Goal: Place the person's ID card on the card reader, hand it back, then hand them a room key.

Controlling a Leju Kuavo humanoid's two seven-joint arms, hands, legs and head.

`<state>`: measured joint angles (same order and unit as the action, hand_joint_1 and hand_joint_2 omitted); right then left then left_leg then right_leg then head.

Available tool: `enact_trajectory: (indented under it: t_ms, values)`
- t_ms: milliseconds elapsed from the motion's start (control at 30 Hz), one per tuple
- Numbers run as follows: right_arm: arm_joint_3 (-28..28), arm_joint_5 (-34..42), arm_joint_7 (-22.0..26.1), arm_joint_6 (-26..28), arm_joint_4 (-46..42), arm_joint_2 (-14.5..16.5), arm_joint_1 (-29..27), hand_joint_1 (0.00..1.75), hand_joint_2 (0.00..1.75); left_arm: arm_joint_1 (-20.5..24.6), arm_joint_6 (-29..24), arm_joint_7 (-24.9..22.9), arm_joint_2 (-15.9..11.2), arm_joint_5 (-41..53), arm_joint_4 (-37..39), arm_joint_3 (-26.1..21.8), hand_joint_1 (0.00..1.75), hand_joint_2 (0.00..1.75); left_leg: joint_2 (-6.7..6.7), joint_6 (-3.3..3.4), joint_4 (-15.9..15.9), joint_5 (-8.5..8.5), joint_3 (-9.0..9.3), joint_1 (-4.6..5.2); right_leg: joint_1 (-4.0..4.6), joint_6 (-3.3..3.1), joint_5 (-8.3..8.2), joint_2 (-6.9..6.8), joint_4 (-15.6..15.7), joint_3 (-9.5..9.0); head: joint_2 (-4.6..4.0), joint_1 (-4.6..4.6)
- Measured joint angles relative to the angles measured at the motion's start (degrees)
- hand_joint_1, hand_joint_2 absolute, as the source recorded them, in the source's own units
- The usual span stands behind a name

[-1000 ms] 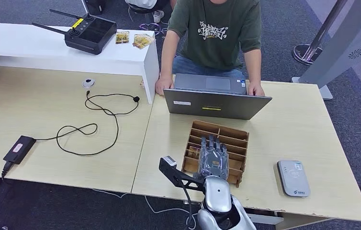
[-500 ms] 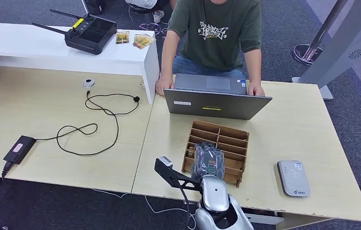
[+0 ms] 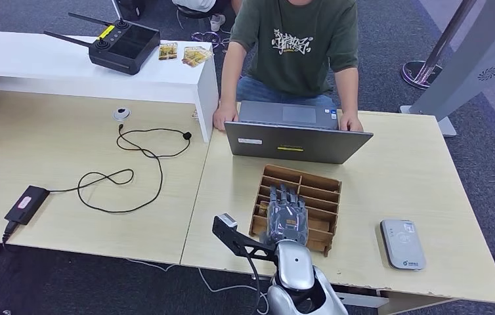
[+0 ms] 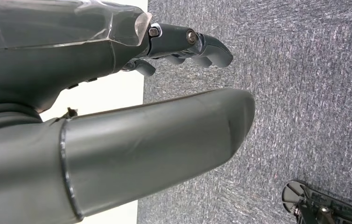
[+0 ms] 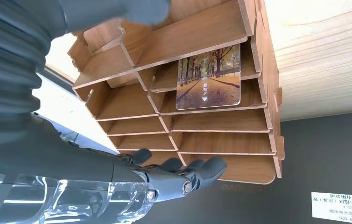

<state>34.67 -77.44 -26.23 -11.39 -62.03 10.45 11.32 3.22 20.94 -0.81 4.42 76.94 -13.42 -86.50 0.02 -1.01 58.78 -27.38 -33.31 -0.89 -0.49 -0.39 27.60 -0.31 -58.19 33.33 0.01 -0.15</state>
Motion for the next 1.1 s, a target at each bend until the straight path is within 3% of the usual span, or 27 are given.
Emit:
enact_trajectory:
  t_ms: [1100]
  values:
    - [0.0, -1.2, -0.5, -0.1, 0.4, 0.0, 0.0, 0.0, 1.75, 0.0, 0.0, -0.2, 0.0, -0.3, 0.0, 0.0, 0.0, 0.0, 0.0, 0.0, 0.0, 0.0, -0.01, 0.0, 0.0, 0.0, 0.0, 0.0, 0.0, 0.0, 0.01, 0.0]
